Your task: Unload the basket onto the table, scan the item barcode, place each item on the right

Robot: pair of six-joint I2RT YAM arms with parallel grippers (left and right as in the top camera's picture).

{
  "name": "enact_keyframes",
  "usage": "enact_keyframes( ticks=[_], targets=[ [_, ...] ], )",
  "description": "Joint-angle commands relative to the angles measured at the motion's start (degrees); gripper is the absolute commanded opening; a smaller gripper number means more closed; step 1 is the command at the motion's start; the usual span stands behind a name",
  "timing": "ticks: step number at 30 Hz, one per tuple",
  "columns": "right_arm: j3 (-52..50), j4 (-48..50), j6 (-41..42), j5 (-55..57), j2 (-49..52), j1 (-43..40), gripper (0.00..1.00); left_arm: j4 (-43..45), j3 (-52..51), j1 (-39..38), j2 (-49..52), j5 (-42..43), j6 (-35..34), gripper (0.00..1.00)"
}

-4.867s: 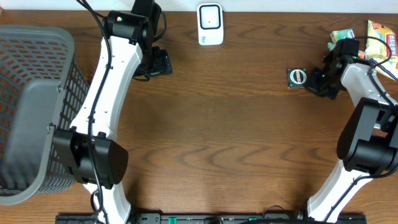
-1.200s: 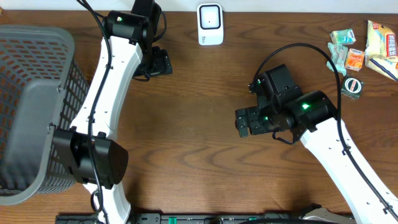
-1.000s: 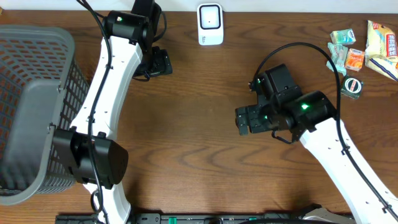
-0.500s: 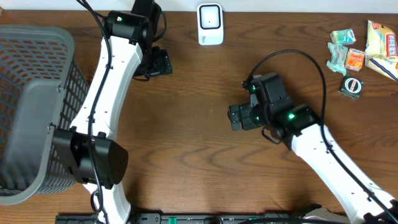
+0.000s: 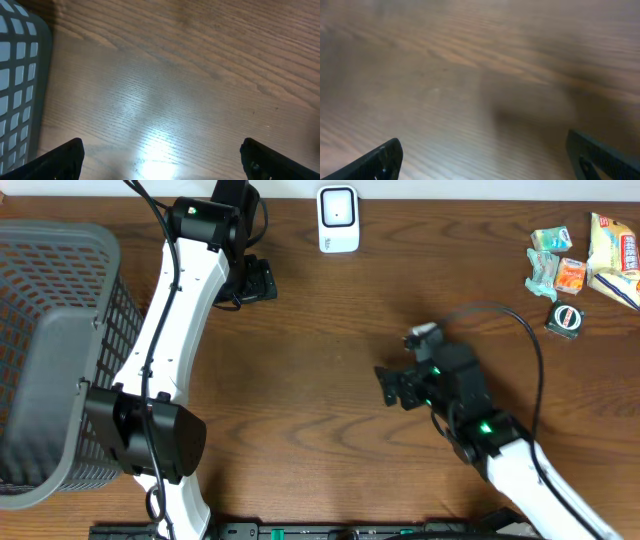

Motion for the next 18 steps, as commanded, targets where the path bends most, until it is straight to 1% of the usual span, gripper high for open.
enact_keyframes(
  ticks=[1,7,8,11,12,18],
  targets=[
    [-4.98,0.79,-1.16,0.02,-6.08,-2.99,0.99,-0.15,-0.17,0.09,0.37,-0.68,0.09,0.98],
    [-13.92,0.87,-0.68,-0.61,-19.76,-8.98,0.99,-0.15,-0.17,0.09,0.37,-0.68,0.09,0.98],
    [-16.39,0.98,-0.52,-0.61,-24.00,-10.29,0.99,-0.15,-0.17,0.09,0.37,-0.68,0.09,0.98],
    [-20.41,1.01,-0.52,-0.61,-31.21,-11.76,0.99,-0.15,-0.17,0.09,0.37,-0.68,0.09,0.98],
    [-22.88,1.03,-0.52,-1.31,-35.43,-12.68,0.99,-0.17,-0.17,0.09,0.37,-0.68,0.09,0.98],
    [-28.57,1.84,-0.52,-1.88,-42.60,-13.33,0.99,-0.17,-0.17,0.09,0.37,-0.68,0.09,0.98]
  ],
)
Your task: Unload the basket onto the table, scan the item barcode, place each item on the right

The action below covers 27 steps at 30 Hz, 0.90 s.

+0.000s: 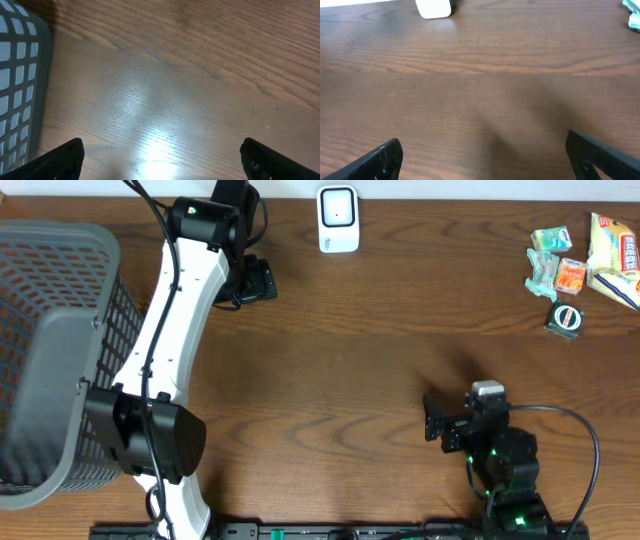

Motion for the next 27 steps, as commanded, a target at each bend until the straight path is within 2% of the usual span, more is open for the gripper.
enact_keyframes(
  ticks=[1,5,17,27],
  targets=[
    [-3.15,0.92,-0.17,-0.81,-3.15,-0.48,0.99,-0.15,-0.17,0.09,0.37,-0.68,0.09,0.98],
    [-5.20,3.82,-0.17,-0.83,-5.57,-0.48,0.99,-0.15,-0.17,0.09,0.37,-0.68,0.09,0.98],
    [-5.20,1.75,-0.17,-2.71,-15.74,-0.57,0.99,-0.15,-0.17,0.09,0.37,-0.68,0.09,0.98],
    [-5.20,1.79,-0.11,-2.93,-16.11,-4.42,0.99,-0.15,-0.17,0.09,0.37,-0.68,0.09,0.98]
  ],
)
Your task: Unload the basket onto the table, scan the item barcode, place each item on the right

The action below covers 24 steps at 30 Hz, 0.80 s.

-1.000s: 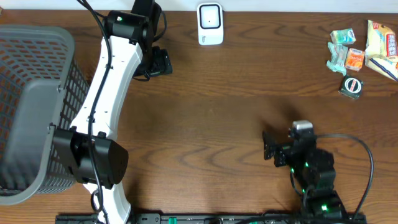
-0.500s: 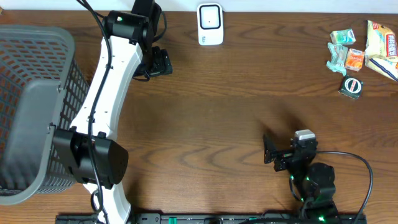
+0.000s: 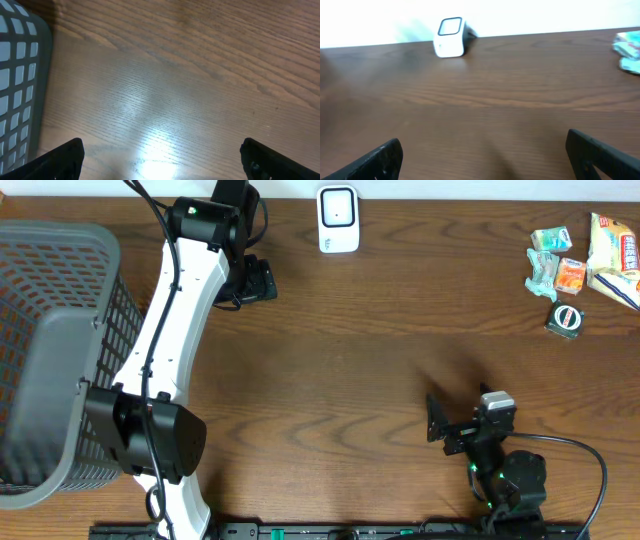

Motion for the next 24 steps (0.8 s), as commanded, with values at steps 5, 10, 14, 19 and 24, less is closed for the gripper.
enact_keyframes(
  ticks=[5,10,14,19,24],
  targets=[
    [-0.22,-0.02,1.79,-0.98,-0.72,-3.87,0.99,-0.15,-0.17,0.09,0.37,-0.68,0.09,0.98],
    [-0.22,0.00,1.77,-0.81,-0.81,-3.89,0.99,-0.15,-0.17,0.09,0.37,-0.68,0.09,0.98],
    [-0.20,-0.20,1.70,1.31,-1.79,-3.93,0.99,-0.15,-0.17,0.09,0.37,-0.68,0.09,0.98],
    [-0.20,-0.37,1.07,2.05,-7.61,-4.52,0.99,-0.15,-0.17,0.09,0.37,-0.68,0.09,0.98],
    [-0.20,-0.46,1.05,2.64,-7.78,-4.63,0.99,-0.15,-0.17,0.09,0.37,-0.68,0.09,0.98]
  ],
)
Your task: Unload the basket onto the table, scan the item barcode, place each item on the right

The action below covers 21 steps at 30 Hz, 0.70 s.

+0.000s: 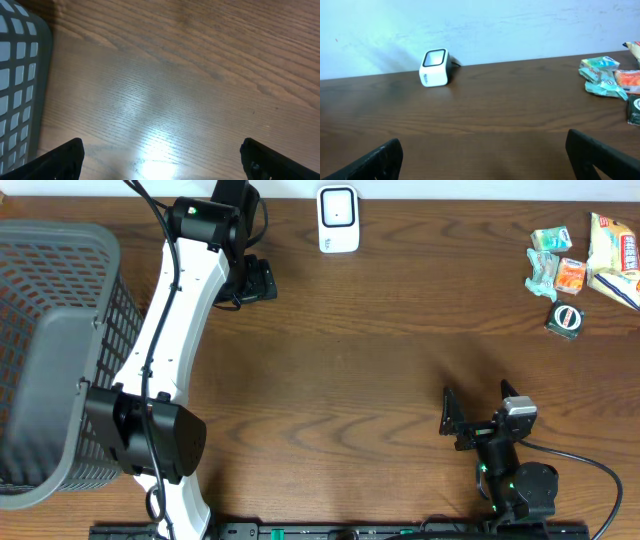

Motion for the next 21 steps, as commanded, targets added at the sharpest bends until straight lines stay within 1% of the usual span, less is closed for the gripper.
enact_keyframes(
  ticks=[1,7,12,18,21],
  targets=[
    [-0.20,-0.33,-0.07,1.57,-0.52,-0.72,0.99,-0.15,-0.17,0.09,0.37,-0.70,0.07,0.98],
    [-0.20,-0.46,-2.89,2.05,-0.52,-3.76,0.99,-0.15,-0.17,0.09,0.37,-0.70,0.09,0.98],
    [-0.20,-0.50,-3.02,2.16,-0.52,-7.19,0.99,-0.15,-0.17,0.09,0.37,-0.70,0.09,0.98],
    [-0.17,-0.70,-3.17,3.34,-0.52,-7.48,0.99,-0.15,-0.17,0.09,0.37,-0.70,0.09,0.98],
    [-0.17,-0.70,-5.05,3.21,-0.52,-7.48,0.99,-0.15,-0.17,0.09,0.37,-0.70,0.09,0.98]
  ],
)
